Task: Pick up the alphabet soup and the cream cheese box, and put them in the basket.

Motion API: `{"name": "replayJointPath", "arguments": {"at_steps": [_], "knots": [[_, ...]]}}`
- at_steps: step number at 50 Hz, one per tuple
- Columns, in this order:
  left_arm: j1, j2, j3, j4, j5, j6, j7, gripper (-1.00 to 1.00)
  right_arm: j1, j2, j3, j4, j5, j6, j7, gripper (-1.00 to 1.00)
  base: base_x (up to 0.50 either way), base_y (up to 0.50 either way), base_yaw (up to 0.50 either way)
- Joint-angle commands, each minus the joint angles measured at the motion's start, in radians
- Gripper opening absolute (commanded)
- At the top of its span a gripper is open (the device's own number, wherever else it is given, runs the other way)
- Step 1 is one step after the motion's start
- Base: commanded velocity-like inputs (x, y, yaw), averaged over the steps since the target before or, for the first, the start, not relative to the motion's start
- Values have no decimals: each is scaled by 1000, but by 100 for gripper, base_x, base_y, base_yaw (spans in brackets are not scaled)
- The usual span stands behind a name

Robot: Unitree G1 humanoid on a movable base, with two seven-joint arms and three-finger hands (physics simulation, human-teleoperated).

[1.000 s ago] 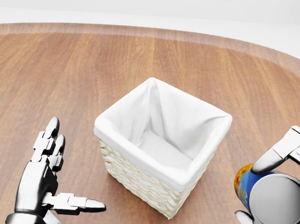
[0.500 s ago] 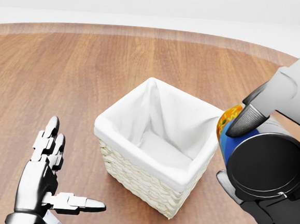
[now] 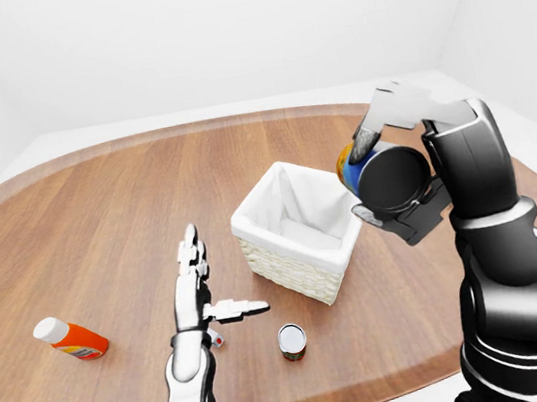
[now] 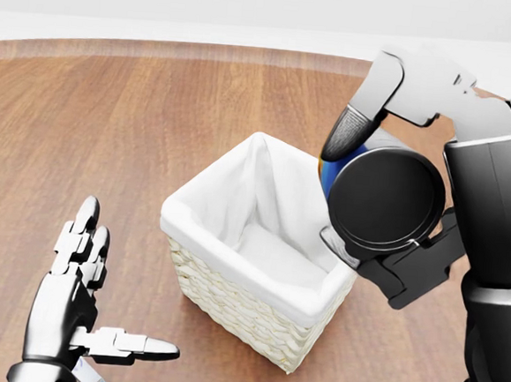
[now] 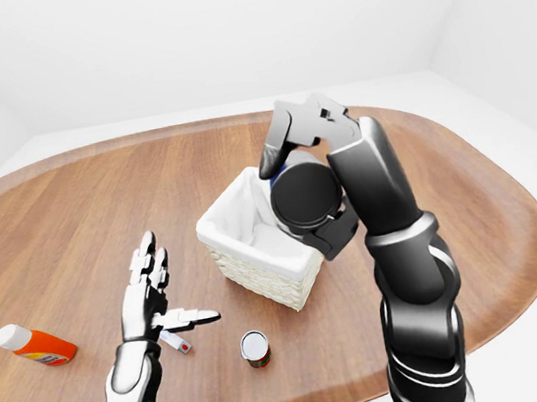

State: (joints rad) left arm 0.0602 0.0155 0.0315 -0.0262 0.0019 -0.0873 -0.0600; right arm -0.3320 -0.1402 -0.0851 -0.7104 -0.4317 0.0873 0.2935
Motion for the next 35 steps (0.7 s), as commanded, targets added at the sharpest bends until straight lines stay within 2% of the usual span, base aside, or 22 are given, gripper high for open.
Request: {"name": "replayJointPath", "arguments": {"at_steps": [1,11,24,33,35], "knots": [[-3,0,2,-1,-1,0,1,100,-86,23,57,158,-16,0,-18,-100,0,0,0],[-7,2,6,4,-7,0,0,100,-173,51,79,357,-24,0,-33,-100,0,0,0],[-1,4,12,-4,-12,0,-5,100,-165,90,111,519,-35,0,-72,-100,0,0,0],[-1,3,12,-10,-12,1,-4,100,-194,85,103,705,-15,0,-123,-100,0,0,0],[0,3,11,-12,-12,3,-4,100,-196,85,103,742,-13,-18,-134,-100,0,0,0]]}}
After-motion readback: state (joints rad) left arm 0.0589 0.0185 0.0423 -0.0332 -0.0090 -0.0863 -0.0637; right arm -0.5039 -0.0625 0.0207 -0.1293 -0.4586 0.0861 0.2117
